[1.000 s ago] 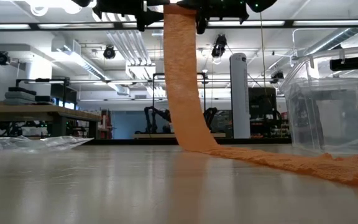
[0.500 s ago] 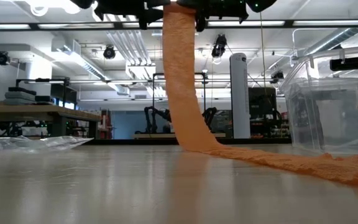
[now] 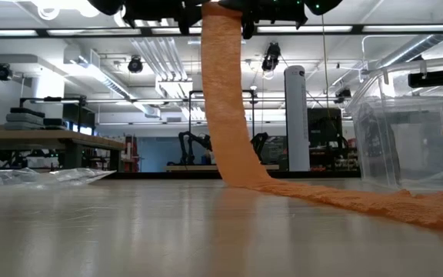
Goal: Roll bandage
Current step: Roll the orange bandage
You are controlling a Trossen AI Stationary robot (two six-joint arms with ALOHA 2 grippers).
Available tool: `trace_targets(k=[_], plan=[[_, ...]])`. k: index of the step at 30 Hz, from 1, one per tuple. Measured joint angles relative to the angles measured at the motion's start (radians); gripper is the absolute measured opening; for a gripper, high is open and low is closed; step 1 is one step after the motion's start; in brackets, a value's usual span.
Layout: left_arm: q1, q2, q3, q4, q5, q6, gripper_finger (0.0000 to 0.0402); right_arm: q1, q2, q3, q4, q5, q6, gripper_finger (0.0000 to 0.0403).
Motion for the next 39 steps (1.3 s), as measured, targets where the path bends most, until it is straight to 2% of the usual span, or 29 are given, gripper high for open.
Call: trace_targets(k=[18, 27, 29, 32, 39], plan=[[0.000, -0.001, -0.001, -0.007, -0.003, -0.024, 0.0148, 0.002, 0.000, 0.000, 0.004, 0.000, -0.001, 0.0085], [-0.001, -0.001, -0.001, -0.006, -0.003, 0.032, 0.0047, 0.002, 0.000, 0.000, 0.006, -0.001, 0.009, 0.0094], [-0.002, -0.001, -0.001, -0.006, -0.003, 0.041, 0.0030, 0.002, 0.000, 0.000, 0.007, -0.007, 0.037, 0.0106], [-0.002, -0.001, -0.001, -0.005, -0.002, 0.050, 0.0026, 0.001, -0.005, 0.000, 0.005, -0.016, 0.094, 0.0140], [-0.004, -0.036, -0.002, 0.002, 0.001, 0.123, 0.0049, -0.020, -0.042, 0.002, 0.003, -0.088, 0.157, 0.0241]])
